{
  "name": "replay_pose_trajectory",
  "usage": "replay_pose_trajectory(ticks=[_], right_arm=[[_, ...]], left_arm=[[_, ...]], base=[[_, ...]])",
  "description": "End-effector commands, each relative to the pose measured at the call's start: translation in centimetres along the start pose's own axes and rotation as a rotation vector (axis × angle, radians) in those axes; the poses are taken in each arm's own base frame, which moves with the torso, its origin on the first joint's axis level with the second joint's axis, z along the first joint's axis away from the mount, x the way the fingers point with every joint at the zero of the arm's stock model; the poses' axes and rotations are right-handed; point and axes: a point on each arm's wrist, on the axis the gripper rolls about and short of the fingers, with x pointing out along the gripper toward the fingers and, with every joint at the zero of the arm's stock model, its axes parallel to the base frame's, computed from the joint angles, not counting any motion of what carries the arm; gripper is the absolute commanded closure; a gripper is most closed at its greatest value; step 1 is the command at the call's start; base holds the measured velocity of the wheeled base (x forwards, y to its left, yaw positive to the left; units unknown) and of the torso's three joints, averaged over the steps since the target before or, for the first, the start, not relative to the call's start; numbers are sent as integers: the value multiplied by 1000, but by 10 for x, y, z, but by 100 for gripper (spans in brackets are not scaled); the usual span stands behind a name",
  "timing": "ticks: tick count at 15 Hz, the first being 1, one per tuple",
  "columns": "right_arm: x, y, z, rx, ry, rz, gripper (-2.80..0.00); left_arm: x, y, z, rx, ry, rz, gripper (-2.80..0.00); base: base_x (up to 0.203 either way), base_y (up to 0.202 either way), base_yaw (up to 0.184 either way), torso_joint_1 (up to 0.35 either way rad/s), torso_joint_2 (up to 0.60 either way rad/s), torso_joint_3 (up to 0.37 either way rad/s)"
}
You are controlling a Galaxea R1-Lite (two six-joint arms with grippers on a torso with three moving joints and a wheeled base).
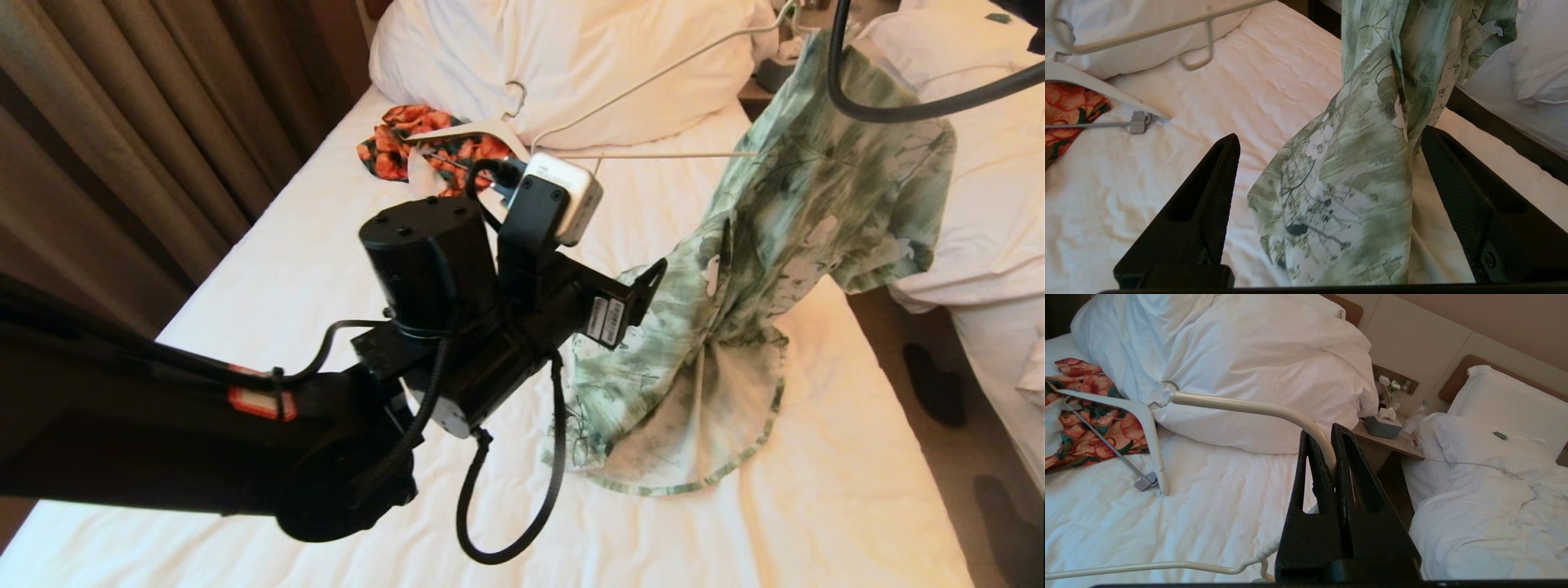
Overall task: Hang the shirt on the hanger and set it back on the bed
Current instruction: Take the clothes hanger out of the clothes
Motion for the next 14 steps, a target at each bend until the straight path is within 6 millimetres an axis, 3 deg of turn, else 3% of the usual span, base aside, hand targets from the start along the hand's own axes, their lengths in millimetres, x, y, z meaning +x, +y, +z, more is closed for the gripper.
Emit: replay_pose_trajectory(ticks=[1, 6, 10, 14], right_arm=[[0, 2, 1, -1, -1, 3, 0], [-3, -2, 4, 8, -10, -3, 0], [-8, -4, 12, 23, -26, 0, 0], [-12, -11, 17, 84, -34, -5, 0]], left_arm=[[20, -15, -12, 5, 12, -12, -280], [48, -33, -8, -1, -9, -25, -280], [70, -60, 9, -34, -81, -33, -280], [74, -70, 17, -117, -122, -81, -280]], base=[[0, 0, 0, 0, 0, 0], [0, 0, 0, 0, 0, 0], [0, 0, 0, 0, 0, 0], [0, 0, 0, 0, 0, 0]])
